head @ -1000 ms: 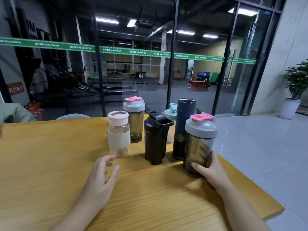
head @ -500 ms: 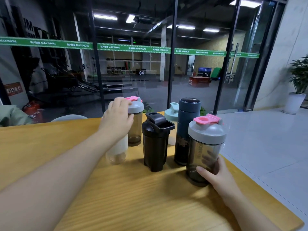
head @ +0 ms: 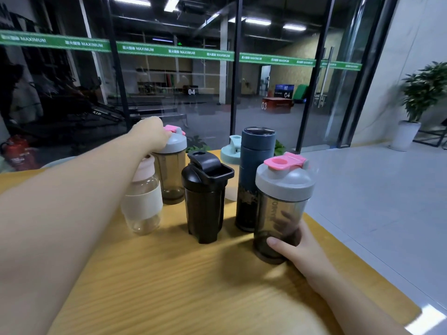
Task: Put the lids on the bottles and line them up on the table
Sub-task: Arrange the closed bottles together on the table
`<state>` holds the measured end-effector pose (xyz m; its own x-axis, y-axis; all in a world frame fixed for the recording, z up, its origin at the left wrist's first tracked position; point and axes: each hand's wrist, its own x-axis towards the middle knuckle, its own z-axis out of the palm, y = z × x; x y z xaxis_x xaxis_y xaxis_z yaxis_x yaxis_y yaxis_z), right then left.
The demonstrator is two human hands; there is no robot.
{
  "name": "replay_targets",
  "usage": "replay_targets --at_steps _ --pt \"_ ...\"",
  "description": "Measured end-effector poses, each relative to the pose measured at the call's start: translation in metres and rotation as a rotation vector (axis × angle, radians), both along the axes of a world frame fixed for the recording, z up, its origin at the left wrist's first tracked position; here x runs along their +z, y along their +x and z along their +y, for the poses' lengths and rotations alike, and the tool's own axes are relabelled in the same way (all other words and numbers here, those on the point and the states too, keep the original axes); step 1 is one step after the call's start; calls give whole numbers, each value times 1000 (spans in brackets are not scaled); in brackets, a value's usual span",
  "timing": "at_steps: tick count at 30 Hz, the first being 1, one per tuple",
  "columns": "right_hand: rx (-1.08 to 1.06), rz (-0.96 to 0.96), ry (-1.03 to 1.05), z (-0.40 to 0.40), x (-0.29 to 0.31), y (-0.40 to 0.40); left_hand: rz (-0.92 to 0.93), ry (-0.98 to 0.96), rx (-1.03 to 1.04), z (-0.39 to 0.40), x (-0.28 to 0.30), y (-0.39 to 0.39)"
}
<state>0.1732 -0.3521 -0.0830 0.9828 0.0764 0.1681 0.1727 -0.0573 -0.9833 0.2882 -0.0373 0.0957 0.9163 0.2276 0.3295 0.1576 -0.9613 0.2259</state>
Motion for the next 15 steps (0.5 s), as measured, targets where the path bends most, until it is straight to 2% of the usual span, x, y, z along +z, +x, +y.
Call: replay_targets --at_steps 8,15 --pt "-2 4 6 -1 1 0 -130 -41 49 0 -7 -2" --pt "-2 -7 -5 0 5 -5 -281 -128 -18 -10 -8 -16"
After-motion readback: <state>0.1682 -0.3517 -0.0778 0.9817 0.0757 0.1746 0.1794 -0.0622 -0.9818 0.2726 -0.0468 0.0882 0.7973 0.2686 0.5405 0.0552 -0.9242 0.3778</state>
